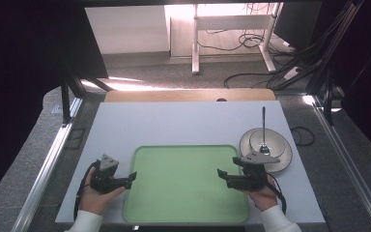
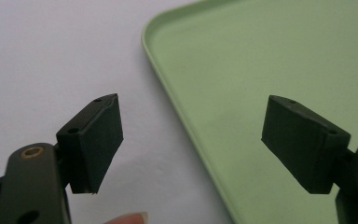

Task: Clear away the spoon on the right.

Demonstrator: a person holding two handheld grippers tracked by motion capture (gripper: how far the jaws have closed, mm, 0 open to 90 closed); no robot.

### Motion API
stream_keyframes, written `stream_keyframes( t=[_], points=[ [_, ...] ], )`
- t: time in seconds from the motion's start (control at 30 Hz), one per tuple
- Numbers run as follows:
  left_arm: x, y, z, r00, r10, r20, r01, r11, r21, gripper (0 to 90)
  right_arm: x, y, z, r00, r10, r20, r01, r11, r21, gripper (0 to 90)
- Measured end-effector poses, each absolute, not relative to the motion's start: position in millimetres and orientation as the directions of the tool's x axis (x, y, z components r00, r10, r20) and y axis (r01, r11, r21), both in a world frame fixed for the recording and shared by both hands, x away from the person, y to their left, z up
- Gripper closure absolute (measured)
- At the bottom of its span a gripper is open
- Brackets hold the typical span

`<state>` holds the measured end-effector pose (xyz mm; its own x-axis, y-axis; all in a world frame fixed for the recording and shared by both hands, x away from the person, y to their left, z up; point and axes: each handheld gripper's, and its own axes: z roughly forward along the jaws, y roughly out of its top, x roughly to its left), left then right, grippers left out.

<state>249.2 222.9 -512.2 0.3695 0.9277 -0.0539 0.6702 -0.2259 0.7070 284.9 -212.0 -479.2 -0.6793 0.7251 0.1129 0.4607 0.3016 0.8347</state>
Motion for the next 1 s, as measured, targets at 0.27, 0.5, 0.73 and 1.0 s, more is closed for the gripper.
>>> stream_keyframes(
  t=[0.27,0.5,0.73,1.0],
  points=[
    [249.6,216.9,-510.0,0.367,0.93,-0.014,0.649,-0.245,0.72,21.1,290.4,-215.6,-482.7,-0.697,0.709,0.105,0.455,0.325,0.829,24.6],
    [241.9,213.5,-512.8,0.378,0.926,-0.011,0.654,-0.259,0.71,20.9,287.9,-201.9,-483.4,-0.719,0.691,0.08,0.447,0.371,0.814,24.9],
    [244.8,214.5,-514.8,0.372,0.928,-0.022,0.664,-0.249,0.705,21.0,290.0,-185.8,-481.5,-0.702,0.707,0.089,0.46,0.355,0.814,24.8],
    [244.9,218.4,-513.3,0.358,0.934,-0.003,0.658,-0.249,0.711,20.6,297.0,-185.8,-480.3,-0.684,0.722,0.108,0.483,0.337,0.808,24.8]
  ],
)
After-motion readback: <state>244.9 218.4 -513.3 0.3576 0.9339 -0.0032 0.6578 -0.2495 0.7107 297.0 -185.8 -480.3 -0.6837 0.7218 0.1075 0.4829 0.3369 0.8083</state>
